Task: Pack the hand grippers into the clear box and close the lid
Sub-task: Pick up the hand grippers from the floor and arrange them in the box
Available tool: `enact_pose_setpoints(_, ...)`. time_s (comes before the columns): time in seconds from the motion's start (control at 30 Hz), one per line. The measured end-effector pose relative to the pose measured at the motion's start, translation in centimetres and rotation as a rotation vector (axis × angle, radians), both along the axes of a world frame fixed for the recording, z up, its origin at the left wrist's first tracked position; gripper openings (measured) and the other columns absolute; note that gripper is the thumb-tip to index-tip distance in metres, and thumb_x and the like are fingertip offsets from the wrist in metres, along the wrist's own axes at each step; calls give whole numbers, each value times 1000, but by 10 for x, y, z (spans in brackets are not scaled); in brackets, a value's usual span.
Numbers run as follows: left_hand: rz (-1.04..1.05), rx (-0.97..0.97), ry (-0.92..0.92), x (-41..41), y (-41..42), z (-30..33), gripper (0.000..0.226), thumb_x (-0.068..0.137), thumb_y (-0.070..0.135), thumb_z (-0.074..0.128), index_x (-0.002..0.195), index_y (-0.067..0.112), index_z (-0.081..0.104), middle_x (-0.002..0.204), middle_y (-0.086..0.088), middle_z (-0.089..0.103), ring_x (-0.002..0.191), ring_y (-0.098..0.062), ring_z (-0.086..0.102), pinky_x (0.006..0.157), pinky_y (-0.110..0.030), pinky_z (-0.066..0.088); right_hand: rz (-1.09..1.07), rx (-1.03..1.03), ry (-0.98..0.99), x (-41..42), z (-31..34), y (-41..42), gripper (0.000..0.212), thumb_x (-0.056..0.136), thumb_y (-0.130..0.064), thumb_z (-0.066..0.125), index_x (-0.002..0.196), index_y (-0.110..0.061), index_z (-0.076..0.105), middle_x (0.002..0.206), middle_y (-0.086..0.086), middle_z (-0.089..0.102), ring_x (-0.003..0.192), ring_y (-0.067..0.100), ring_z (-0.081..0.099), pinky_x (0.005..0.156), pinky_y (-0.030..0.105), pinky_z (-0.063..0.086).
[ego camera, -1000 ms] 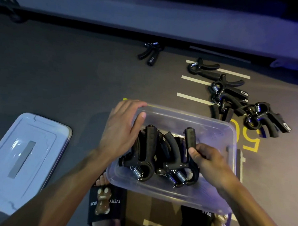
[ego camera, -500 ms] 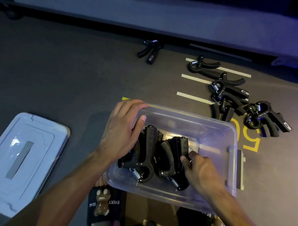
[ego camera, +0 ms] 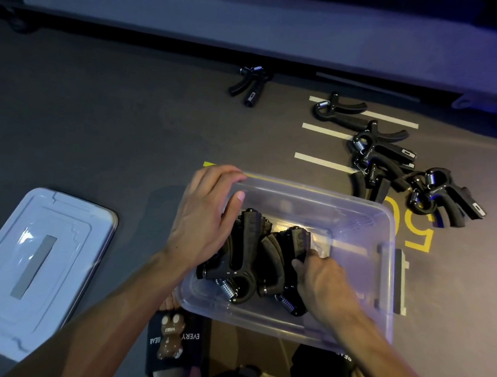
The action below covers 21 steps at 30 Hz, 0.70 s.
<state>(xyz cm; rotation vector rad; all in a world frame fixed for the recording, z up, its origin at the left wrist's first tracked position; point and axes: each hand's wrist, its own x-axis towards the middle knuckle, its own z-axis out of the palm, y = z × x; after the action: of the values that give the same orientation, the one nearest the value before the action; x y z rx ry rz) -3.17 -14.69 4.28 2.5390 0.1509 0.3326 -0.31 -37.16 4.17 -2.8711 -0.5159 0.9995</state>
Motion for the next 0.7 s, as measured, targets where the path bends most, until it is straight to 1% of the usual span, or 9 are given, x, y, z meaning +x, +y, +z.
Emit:
enact_pose_setpoints(0.1,1,0,4,0,0,0,27,104,24,49,126,14,62,130,2,58,122,-21,49,108,-36,40,19,-4,-5,-1,0,-1,36,107,-36,29,120,-9,49,114,16,64,105,33,63,83,35,46)
enact_pose_setpoints(0.2,0,3,7,0,0,0,28,104,25,49,126,14,62,131,2,58,123,-21,49,108,-35,40,-9,11,-11,-2,2,1,35,107,-37,31,116,-9,51,110,16,66,100,33,66,75,32,46)
enact_pose_setpoints(0.37,-4,16,9,0,0,0,28,105,26,48,126,15,62,131,3,57,122,-20,48,107,-35,40,44,-44,-39,-6,8,7,37,108,-34,30,124,-7,48,117,13,66,107,28,67,82,33,51)
enact_pose_setpoints(0.53,-9,32,3,0,0,-1,27,105,24,50,126,14,63,131,1,57,121,-22,49,106,-38,41,-7,-32,-65,-10,5,8,35,106,-36,35,122,-7,47,112,12,69,104,27,70,76,31,52)
enact_pose_setpoints(0.63,-11,25,4,0,0,-1,28,105,25,48,126,14,63,131,1,57,122,-22,49,106,-38,41,-2,-18,-56,-9,4,5,35,106,-36,35,122,-7,47,113,12,68,104,28,69,77,31,52)
enact_pose_setpoints(0.7,-10,19,14,0,0,-1,29,105,26,48,127,14,63,131,2,56,123,-22,49,107,-37,41,-5,-1,-16,-8,3,3,34,105,-35,36,122,-7,47,114,13,66,105,30,67,77,32,50)
